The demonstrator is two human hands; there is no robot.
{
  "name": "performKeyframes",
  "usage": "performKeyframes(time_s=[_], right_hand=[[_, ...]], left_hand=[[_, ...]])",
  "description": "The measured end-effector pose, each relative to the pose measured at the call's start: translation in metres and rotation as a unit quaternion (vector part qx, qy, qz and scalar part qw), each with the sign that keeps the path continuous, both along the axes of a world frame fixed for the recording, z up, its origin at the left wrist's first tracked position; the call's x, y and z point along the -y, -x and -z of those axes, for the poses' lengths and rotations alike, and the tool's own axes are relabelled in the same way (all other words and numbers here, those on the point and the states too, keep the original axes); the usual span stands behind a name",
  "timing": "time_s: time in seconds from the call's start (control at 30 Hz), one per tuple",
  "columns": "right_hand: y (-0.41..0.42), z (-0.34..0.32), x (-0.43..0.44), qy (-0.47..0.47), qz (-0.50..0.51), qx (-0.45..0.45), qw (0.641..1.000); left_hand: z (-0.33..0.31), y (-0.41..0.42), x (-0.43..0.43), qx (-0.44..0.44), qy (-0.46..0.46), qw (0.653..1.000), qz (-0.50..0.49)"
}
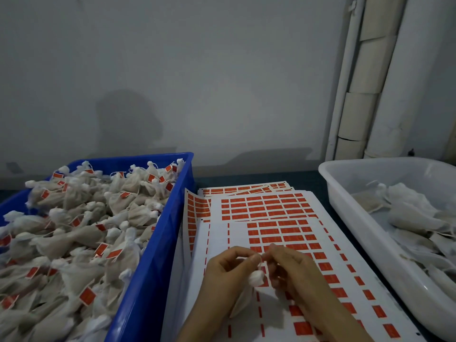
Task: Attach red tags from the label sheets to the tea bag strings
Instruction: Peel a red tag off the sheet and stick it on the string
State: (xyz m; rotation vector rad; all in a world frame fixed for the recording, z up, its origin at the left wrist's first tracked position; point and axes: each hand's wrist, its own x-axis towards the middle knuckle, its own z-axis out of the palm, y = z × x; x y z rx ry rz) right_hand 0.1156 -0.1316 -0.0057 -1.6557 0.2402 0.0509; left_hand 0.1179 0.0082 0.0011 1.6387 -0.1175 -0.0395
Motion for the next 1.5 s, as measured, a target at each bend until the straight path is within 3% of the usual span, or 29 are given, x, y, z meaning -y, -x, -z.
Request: performKeyframes(time_s=[0.2, 0.3, 0.5, 0.63, 0.8, 1.07, 1.13, 1.3, 1.5], right_hand=[[0.016, -0.012, -0.003, 0.003, -0.112, 0.041, 0.993], [0.015, -0.013, -0.004, -0.023, -0.085, 0.039, 0.995], [0.011, -0.015, 0.000, -0.171, -0.004, 0.005, 0.985], [0.012, -0.015, 0.001, -0.214, 0.011, 0.026, 0.976], [0.013, -0.019, 0.002, -0.370, 0.004, 0.007, 0.929], [0.011, -0.025, 0.012, -0.478, 0.058, 0.012, 0.876], [0.011, -0.026, 0.013, -0.483, 0.061, 0.015, 0.874], [0.013, -0.025, 0.007, -0.396, 0.042, 0.040, 0.916], [0.013, -0.027, 0.006, -0.417, 0.064, 0.048, 0.905]], left_hand=[[0.000, 0.000, -0.004, 0.032, 0.009, 0.999, 0.012], [-0.002, 0.002, -0.002, 0.008, 0.015, 1.000, 0.011], [-0.002, 0.003, 0.000, -0.017, 0.000, 0.998, 0.052], [0.001, 0.003, -0.001, 0.009, -0.015, 0.999, 0.050], [0.000, 0.000, -0.005, 0.034, -0.003, 0.999, -0.010], [0.004, 0.003, 0.000, 0.042, -0.062, 0.997, 0.034], [0.003, 0.002, -0.001, 0.040, -0.046, 0.998, 0.030], [0.000, 0.000, -0.007, 0.018, 0.020, 0.999, 0.033], [-0.002, 0.002, -0.007, 0.008, 0.003, 0.999, 0.042]])
